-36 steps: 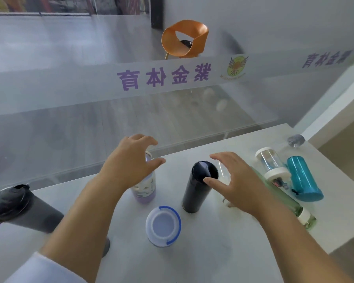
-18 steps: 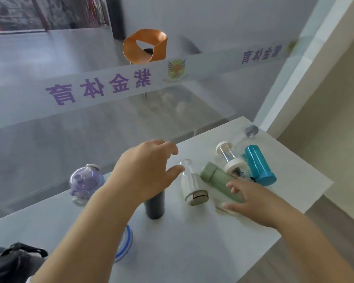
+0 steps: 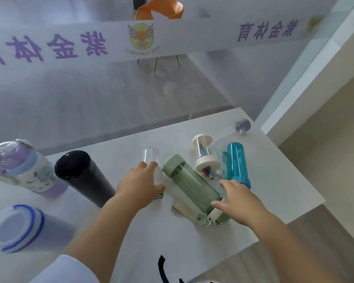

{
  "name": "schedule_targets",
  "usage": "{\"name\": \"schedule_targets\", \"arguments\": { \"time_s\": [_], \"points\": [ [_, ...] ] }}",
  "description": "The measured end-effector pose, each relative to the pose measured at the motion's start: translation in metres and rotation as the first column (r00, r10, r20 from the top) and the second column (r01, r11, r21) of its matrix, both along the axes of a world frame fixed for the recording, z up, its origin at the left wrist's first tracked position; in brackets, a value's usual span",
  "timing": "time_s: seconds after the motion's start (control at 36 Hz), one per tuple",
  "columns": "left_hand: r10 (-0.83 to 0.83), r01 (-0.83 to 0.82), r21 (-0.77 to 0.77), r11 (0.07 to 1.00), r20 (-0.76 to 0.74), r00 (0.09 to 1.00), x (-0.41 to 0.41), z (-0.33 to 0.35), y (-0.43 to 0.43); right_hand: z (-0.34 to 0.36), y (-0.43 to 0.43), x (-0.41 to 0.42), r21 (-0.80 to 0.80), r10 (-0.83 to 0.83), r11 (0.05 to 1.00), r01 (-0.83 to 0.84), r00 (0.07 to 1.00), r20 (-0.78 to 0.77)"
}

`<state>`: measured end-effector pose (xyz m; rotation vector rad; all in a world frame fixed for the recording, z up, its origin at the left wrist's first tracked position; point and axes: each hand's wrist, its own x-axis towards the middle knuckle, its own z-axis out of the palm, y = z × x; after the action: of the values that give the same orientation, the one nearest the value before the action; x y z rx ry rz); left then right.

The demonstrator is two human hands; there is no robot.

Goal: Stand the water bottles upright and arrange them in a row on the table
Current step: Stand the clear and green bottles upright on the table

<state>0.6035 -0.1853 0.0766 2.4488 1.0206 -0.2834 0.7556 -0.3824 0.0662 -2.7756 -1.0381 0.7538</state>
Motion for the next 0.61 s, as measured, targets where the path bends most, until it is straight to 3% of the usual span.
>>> {"name": "schedule_targets", "arguments": {
  "time_s": [0.14,0.28,0.61],
  "points": [
    [0.235,-0.236,-0.081,0.968,-0.027,0.972,0.011,-0.034,-0.012,-0.030,-0.008,0.004,-0.075,0.086,0.993,-0.095,0.989,-0.118],
    [0.436,-0.436,-0.142,0.888,-0.037,0.899,0.020,-0.053,-0.018,-0.050,-0.009,0.003,-0.104,0.028,0.993,-0.052,0.976,-0.217],
    [0.603,-0.573,-0.234,0.785,0.076,0.794,0.017,-0.071,-0.019,-0.061,-0.013,0.010,-0.039,-0.087,0.996,0.080,0.955,-0.283]
  ]
}}
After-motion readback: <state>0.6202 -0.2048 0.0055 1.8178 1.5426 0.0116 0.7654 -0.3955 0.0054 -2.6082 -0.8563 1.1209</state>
